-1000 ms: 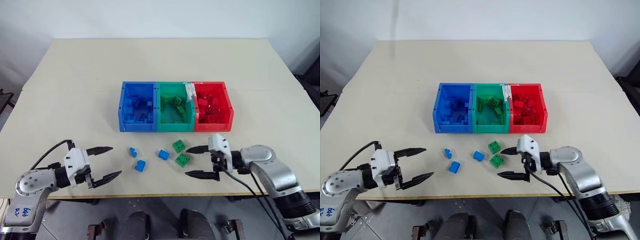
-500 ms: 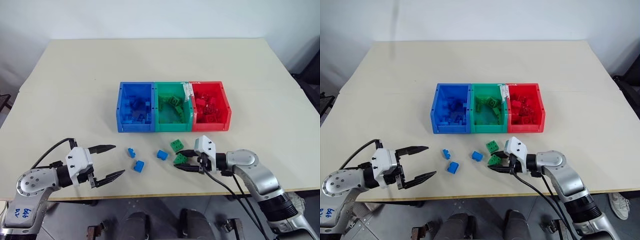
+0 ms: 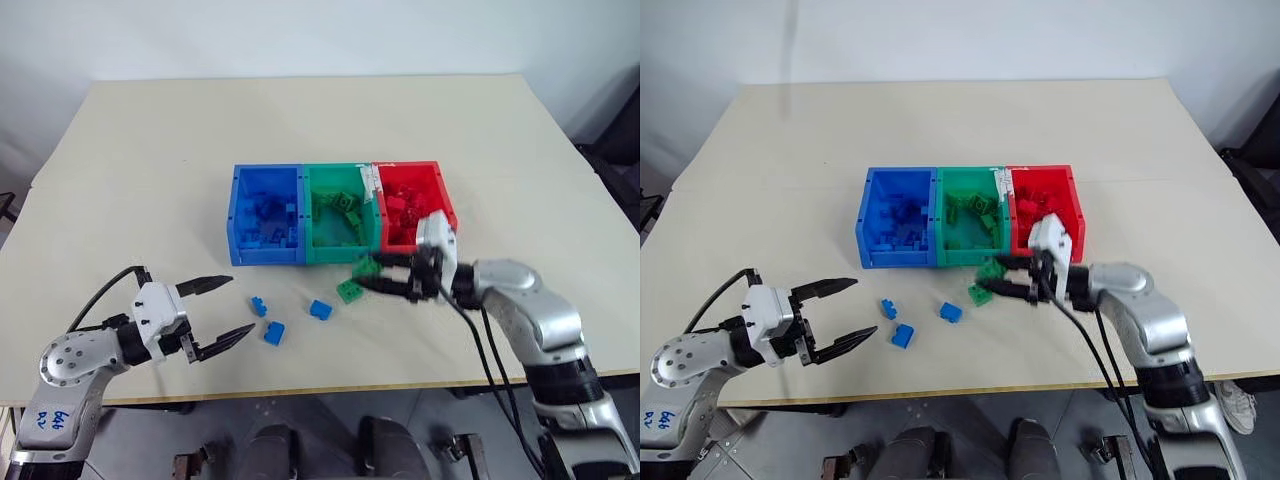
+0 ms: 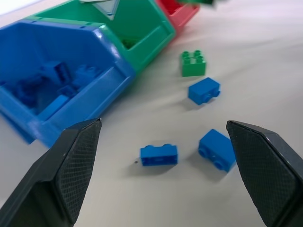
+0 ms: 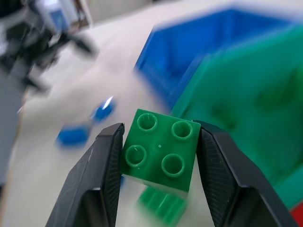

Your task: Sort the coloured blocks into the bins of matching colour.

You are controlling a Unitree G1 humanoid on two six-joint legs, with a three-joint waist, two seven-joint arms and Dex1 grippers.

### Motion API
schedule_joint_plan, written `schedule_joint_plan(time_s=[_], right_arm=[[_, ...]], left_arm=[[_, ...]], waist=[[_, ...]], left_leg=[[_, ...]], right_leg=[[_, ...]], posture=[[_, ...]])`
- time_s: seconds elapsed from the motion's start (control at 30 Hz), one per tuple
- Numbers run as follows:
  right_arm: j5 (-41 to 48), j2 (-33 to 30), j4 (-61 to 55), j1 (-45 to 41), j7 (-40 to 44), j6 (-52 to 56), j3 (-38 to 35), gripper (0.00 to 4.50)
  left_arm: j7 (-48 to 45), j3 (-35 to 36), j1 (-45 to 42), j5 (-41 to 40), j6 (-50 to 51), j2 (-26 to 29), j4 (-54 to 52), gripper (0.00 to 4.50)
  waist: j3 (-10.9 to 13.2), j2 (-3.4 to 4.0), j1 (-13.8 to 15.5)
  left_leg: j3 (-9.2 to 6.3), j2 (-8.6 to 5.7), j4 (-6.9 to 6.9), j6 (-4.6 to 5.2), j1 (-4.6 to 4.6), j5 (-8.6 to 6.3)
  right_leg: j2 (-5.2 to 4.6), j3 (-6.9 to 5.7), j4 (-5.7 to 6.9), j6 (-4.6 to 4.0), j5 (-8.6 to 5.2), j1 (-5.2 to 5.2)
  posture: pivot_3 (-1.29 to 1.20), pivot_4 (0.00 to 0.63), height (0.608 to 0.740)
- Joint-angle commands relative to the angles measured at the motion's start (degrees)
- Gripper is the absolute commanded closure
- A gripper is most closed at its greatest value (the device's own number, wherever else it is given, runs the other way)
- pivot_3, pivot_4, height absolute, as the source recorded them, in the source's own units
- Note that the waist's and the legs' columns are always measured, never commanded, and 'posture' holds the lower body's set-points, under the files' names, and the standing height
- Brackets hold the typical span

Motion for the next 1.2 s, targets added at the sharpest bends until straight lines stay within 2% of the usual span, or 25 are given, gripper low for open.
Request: schedule_joint_plan(time_s=[0.03, 0.2, 0.43, 0.47, 0.53, 0.57, 0.63, 0.8, 1.03, 1.2], right_arm=[[-5.9, 3.2, 11.1, -9.5, -3.9, -4.3, 1.7, 2.61], [-11.2, 7.7, 24.7, -18.9, -6.9, -12.3, 1.4, 2.61], [-12.1, 7.5, 27.4, -21.1, -3.7, -12.8, 1.1, 0.19], [-11.4, 6.8, 26.0, -20.2, -1.7, -13.9, 0.7, 0.04], [-10.7, 6.2, 24.4, -19.2, 0.7, -15.3, 0.3, 0.04], [-8.4, 5.0, 21.8, -16.8, 4.4, -16.0, -0.7, 0.04], [-4.4, 1.9, 16.1, -11.0, 11.9, -17.6, -2.3, 0.04], [-0.8, -6.6, 9.0, 4.9, 20.5, -23.1, -8.3, 0.04], [-3.4, -15.8, 15.4, 17.4, 25.8, -31.7, -13.8, 0.04], [-4.7, -16.0, 21.4, 16.9, 26.7, -36.4, -13.4, 0.04]], left_arm=[[1.9, 2.0, 0.5, -1.4, 0.1, -0.7, -2.1, 0.0], [2.5, 2.6, 1.2, -1.5, 0.4, -0.6, -3.1, 0.0], [2.6, 3.2, 1.7, -1.6, 0.7, -0.2, -3.8, 0.0], [2.4, 3.2, 1.6, -2.1, 1.0, -0.4, -3.9, 0.0], [2.2, 3.2, 1.4, -2.7, 1.4, -0.6, -4.0, 0.0], [1.8, 2.8, 1.2, -2.5, 1.4, -0.4, -3.9, 0.0], [1.4, 2.1, 0.5, -2.1, 1.4, -0.2, -3.2, 0.0], [-0.5, -0.5, -2.6, -1.2, 1.0, 0.1, -0.8, 0.0], [-2.7, -4.6, -6.1, -0.5, 0.7, -0.3, 1.3, 0.0], [-2.9, -4.9, -6.9, -0.4, 0.7, 0.1, 2.1, 0.0]], waist=[[0.0, 0.0, -0.1], [0.0, 0.0, -0.2], [0.0, 0.0, -0.2], [0.0, 0.0, -0.3], [0.0, 0.0, -0.4], [0.0, 0.0, -0.3], [0.0, 0.0, 0.2], [0.0, -0.01, 1.3], [0.0, -0.01, 0.9], [0.0, 0.0, 0.1]], left_leg=[[0.04, -0.05, 0.0, 0.01, -0.01, 0.01], [-0.02, -0.07, -0.03, 0.01, -0.07, 0.01], [-0.03, -0.12, -0.15, 0.05, -0.17, -0.01], [0.0, -0.11, -0.17, 0.04, -0.17, -0.01], [0.01, -0.1, -0.18, 0.04, -0.17, -0.01], [0.01, -0.1, -0.17, 0.04, -0.17, -0.01], [-0.04, -0.1, -0.17, 0.04, -0.16, -0.01], [-0.19, -0.17, -0.15, 0.09, -0.13, -0.04], [0.18, -0.01, -0.11, 0.07, 0.04, -0.02], [0.28, 0.03, -0.04, 0.07, 0.09, -0.01]], right_leg=[[-0.03, 0.03, 0.02, 0.0, 0.0, -0.03], [-0.03, 0.02, 0.26, -0.05, -0.02, -0.19], [-0.03, -0.03, 0.26, -0.05, -0.02, -0.31], [-0.03, -0.03, 0.25, -0.05, -0.02, -0.33], [-0.02, -0.03, 0.25, -0.05, -0.02, -0.33], [-0.02, -0.03, 0.25, -0.05, -0.02, -0.32], [-0.02, -0.07, 0.22, -0.05, -0.02, -0.28], [-0.04, -0.22, 0.0, -0.04, -0.02, -0.01], [0.0, -0.19, -0.14, 0.0, 0.0, 0.08], [0.0, -0.11, -0.08, 0.0, 0.0, 0.07]], posture=[[0.0, 0.15, 0.74], [0.0, 0.15, 0.74], [0.0, 0.15, 0.74], [0.0, 0.15, 0.74], [0.0, 0.15, 0.74], [0.0, 0.15, 0.74], [0.0, 0.15, 0.74], [0.0, 0.15, 0.74], [0.0, 0.15, 0.74], [0.0, 0.15, 0.74]])
